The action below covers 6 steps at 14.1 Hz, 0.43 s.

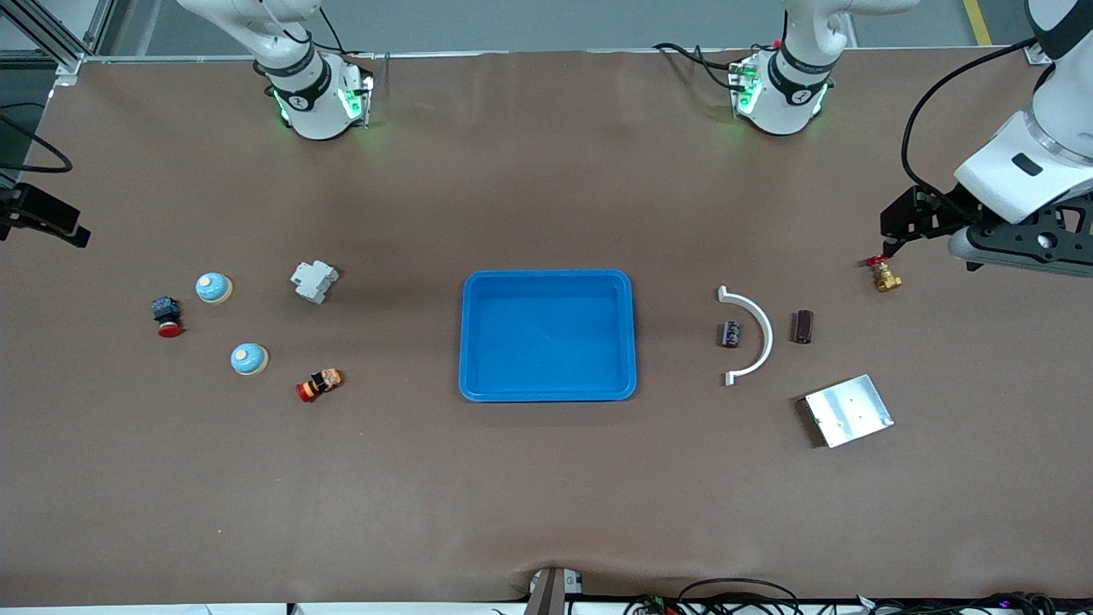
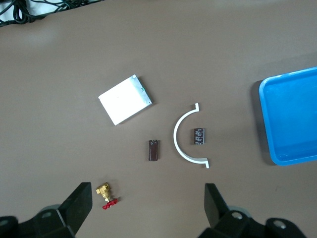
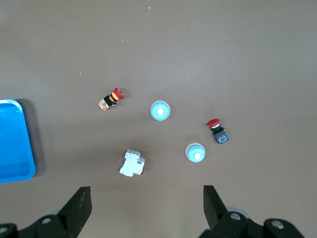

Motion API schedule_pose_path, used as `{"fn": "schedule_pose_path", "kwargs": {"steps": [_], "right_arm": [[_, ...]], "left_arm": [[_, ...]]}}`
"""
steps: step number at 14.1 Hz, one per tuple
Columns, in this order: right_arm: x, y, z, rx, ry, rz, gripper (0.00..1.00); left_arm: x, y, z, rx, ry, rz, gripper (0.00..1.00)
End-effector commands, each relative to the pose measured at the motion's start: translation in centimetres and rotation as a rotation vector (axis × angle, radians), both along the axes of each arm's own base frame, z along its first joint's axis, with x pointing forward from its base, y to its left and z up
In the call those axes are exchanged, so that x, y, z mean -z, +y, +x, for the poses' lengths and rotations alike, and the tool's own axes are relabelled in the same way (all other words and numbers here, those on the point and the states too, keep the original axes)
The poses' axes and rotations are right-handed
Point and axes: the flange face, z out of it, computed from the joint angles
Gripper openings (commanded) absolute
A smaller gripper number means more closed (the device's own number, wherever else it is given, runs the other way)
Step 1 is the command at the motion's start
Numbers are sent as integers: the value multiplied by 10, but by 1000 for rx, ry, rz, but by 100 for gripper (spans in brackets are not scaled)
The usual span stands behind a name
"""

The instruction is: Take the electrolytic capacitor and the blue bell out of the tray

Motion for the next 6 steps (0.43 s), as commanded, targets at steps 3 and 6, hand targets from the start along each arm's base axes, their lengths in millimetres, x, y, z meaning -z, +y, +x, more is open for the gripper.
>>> {"fn": "schedule_pose_path", "kwargs": {"steps": [3, 6], "right_arm": [[-8, 1, -11, -13, -6, -29, 100], [-9, 0, -12, -41, -5, -29, 100]], "left_arm": [[-4, 2, -2, -4, -18, 9, 100], [-4, 3, -2, -7, -19, 12, 100]]}}
